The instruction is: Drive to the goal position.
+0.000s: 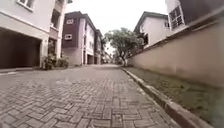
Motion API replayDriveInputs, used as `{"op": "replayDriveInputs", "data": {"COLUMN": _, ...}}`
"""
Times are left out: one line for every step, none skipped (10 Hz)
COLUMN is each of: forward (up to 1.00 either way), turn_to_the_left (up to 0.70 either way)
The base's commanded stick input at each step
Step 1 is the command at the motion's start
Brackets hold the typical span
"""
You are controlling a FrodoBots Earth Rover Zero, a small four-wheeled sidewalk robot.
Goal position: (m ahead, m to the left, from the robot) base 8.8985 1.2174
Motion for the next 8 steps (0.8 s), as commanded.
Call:
{"op": "replayDriveInputs", "data": {"forward": 0.70, "turn_to_the_left": 0.00}}
{"op": "replayDriveInputs", "data": {"forward": 0.70, "turn_to_the_left": 0.00}}
{"op": "replayDriveInputs", "data": {"forward": 0.70, "turn_to_the_left": 0.00}}
{"op": "replayDriveInputs", "data": {"forward": 0.70, "turn_to_the_left": 0.00}}
{"op": "replayDriveInputs", "data": {"forward": 0.70, "turn_to_the_left": 0.00}}
{"op": "replayDriveInputs", "data": {"forward": 0.70, "turn_to_the_left": 0.00}}
{"op": "replayDriveInputs", "data": {"forward": 0.70, "turn_to_the_left": 0.00}}
{"op": "replayDriveInputs", "data": {"forward": 0.70, "turn_to_the_left": 0.00}}
